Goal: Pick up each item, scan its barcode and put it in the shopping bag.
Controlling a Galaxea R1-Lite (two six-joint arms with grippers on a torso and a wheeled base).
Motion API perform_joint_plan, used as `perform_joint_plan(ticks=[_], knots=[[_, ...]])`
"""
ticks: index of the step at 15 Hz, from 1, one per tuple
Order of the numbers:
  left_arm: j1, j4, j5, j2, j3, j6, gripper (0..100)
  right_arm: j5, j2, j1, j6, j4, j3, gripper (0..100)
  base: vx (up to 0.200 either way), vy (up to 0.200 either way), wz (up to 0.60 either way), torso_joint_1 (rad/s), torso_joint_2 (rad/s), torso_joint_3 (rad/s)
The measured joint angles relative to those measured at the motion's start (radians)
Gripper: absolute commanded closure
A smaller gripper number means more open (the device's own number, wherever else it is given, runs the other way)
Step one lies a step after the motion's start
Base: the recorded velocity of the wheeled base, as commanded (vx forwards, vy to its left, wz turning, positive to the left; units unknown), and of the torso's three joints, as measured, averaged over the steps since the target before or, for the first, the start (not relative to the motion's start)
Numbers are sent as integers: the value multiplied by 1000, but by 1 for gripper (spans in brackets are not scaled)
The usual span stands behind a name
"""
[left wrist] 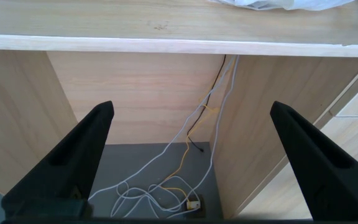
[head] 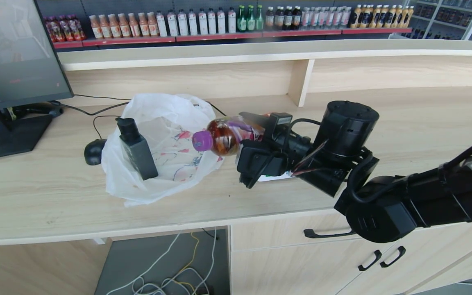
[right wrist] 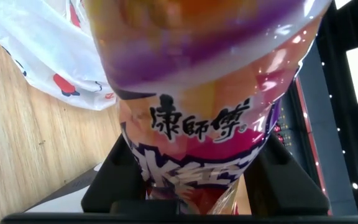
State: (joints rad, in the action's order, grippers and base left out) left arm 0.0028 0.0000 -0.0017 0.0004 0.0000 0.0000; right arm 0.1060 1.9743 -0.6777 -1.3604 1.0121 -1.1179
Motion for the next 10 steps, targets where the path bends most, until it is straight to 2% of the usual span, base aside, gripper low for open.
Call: perform_joint_plan(ticks=[10], knots=[[0,0,0,0,0,0,0,0,-1,-3,0,0,-5,100,0,0,0,0,0,0]])
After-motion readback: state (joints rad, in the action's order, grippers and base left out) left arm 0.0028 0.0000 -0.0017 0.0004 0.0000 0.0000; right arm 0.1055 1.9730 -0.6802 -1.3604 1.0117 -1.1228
